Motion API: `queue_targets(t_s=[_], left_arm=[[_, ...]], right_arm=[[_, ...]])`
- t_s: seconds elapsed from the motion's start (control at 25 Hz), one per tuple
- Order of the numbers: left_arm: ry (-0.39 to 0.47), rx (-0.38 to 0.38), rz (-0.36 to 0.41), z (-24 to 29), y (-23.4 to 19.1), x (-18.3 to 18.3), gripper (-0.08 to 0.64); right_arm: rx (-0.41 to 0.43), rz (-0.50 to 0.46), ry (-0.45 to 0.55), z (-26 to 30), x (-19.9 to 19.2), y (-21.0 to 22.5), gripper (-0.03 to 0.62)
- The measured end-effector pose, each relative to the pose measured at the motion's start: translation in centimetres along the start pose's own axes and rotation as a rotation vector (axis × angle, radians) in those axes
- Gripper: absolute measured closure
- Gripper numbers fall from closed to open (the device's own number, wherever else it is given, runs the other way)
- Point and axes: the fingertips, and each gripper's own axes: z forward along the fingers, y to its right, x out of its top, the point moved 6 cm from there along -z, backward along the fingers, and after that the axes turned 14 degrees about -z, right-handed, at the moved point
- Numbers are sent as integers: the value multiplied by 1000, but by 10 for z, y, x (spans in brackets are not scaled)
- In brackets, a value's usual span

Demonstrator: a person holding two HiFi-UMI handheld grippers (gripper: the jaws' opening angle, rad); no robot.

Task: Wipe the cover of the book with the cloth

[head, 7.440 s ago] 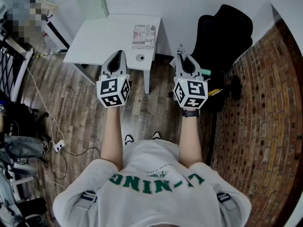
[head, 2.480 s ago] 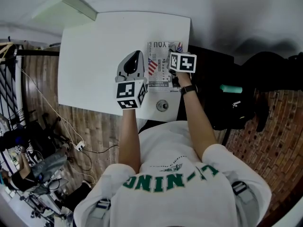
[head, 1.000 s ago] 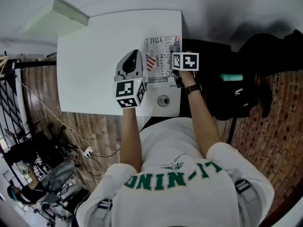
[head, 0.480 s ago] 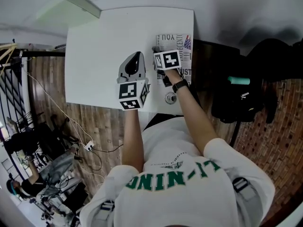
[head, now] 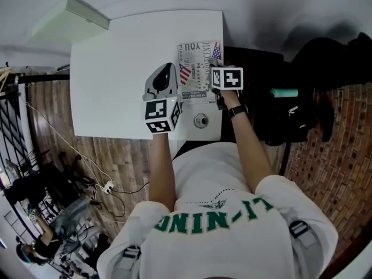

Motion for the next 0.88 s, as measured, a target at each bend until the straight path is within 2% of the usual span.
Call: queue_targets(t_s=[0.16,0.36,0.4,0.48,0.6,0.72,0.88], left_arm=[[-2,-21,4,5,9,-3,546],[13,-3,-2,-3,5,0,546],[16,6,-4,-6,3,0,546],[21,26,-8,-12,-3,-1,546],[27,59,-15,-21,-13,-1,546],[36,92,-20,-33,-23,0,546],[35,116,-19,-42,-29,0,546]], right_arm=[[-43,48,11,-13,-7,28,552],[-88,24,5,-13,-5,21,552],[-68,37,16,-12,-3,13,552],[22,59,53,-9,4,-14,551],[139,-21,57,2,11,-67,551],[200,-94,24,16,11,-106,551],[229,-117,-19,29,9,-127,551]])
